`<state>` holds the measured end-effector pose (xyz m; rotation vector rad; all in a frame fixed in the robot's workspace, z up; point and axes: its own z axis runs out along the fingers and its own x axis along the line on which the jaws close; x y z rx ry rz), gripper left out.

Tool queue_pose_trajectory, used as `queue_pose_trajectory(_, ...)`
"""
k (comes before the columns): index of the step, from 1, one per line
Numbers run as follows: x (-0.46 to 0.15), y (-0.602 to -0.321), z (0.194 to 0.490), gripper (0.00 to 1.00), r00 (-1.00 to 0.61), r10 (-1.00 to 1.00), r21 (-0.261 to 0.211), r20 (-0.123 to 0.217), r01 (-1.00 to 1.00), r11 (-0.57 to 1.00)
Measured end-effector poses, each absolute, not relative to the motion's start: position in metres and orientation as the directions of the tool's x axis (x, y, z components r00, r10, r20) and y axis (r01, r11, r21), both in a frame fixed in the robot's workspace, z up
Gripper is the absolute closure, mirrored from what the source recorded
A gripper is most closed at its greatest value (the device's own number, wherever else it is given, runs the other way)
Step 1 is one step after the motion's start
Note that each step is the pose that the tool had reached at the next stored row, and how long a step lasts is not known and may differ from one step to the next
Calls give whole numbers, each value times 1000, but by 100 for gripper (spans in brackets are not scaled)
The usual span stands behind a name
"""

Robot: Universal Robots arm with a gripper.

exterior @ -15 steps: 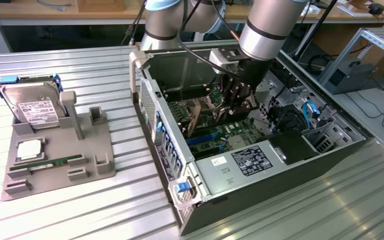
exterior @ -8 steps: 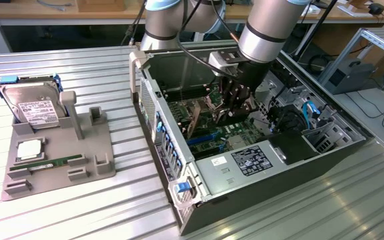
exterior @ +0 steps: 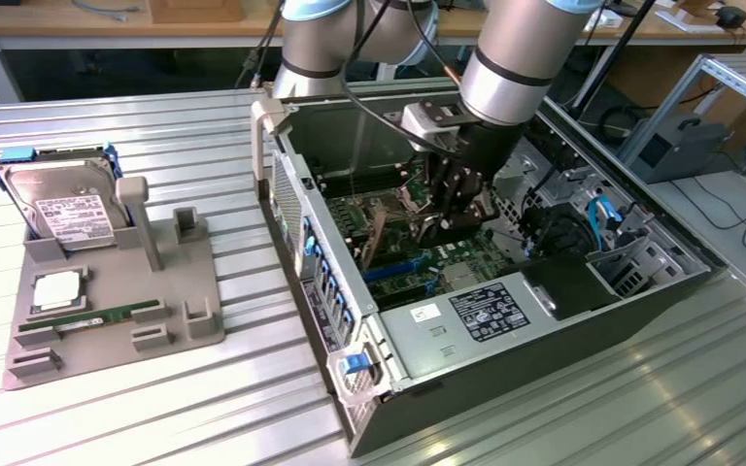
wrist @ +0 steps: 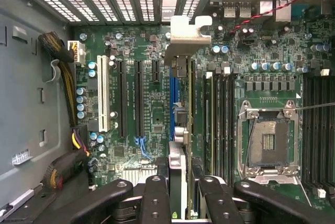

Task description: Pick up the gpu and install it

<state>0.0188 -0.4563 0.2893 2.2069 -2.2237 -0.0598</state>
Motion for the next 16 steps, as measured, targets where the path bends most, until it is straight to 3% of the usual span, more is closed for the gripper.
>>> queue_pose_trajectory(16,8,-457,281,73,-8,-1000,33,-21,-999,7)
